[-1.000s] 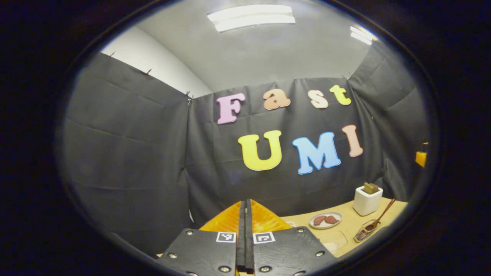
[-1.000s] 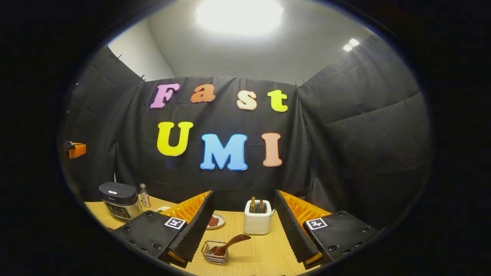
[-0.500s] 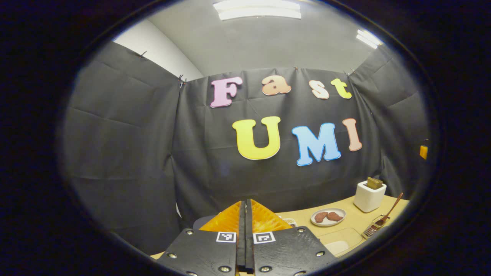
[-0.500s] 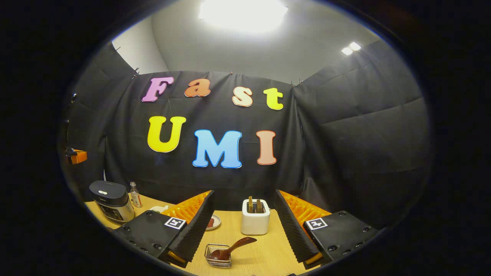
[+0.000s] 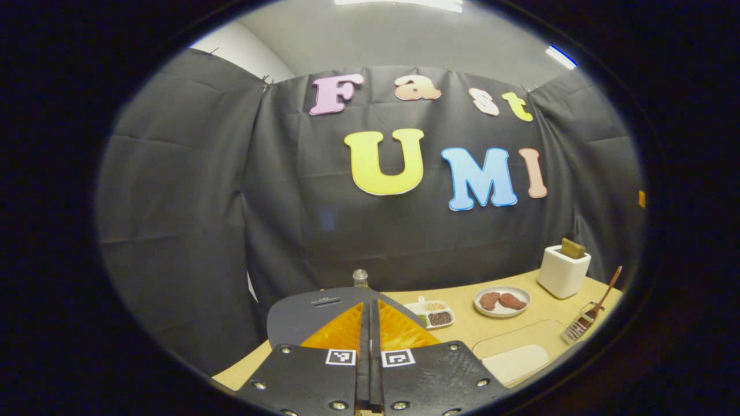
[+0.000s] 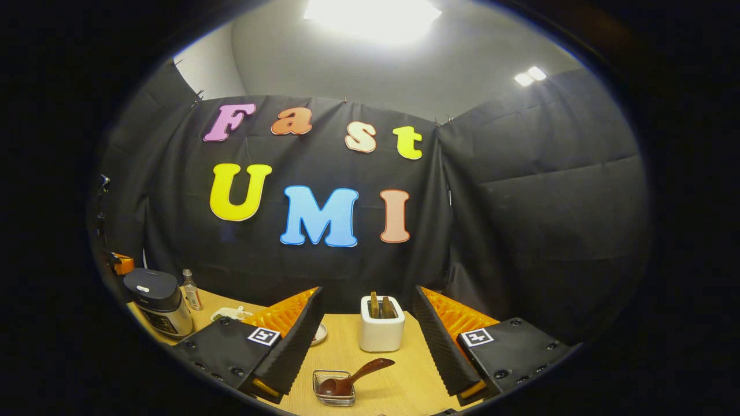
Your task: Close the left gripper, press the button to open the rice cooker; take a wooden spoon from the chopstick holder with the right hand, scoop a spoonful of rice and pour it into the rice cooker, then put the wooden spoon back into the chopstick holder.
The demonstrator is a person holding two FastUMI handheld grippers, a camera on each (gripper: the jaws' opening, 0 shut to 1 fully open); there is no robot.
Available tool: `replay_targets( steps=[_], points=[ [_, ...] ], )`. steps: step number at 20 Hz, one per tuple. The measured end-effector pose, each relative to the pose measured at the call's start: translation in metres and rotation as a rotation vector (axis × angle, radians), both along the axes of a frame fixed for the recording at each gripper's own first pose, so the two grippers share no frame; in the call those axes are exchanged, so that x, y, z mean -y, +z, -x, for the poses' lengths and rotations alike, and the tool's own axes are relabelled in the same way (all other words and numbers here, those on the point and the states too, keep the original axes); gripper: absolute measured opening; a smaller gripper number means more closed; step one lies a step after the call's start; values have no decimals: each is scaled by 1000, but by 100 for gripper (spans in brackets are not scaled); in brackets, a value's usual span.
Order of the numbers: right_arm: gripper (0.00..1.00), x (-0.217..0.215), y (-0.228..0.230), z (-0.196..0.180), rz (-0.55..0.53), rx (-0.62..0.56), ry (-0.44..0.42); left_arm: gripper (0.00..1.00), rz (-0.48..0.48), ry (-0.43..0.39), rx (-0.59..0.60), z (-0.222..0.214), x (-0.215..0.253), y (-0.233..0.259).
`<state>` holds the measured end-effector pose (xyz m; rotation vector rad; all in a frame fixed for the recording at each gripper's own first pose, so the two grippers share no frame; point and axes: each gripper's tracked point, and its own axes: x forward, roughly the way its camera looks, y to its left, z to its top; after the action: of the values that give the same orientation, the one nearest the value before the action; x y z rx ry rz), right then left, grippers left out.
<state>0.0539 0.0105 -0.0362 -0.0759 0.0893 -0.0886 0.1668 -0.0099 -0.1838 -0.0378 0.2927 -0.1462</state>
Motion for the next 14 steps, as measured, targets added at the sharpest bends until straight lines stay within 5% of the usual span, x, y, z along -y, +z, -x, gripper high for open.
replay_targets(
  steps=[14],
  points=[
    [98,-15,3,-2,39,-11,-1,2,14,16,-190,4,0,-80]
  ],
)
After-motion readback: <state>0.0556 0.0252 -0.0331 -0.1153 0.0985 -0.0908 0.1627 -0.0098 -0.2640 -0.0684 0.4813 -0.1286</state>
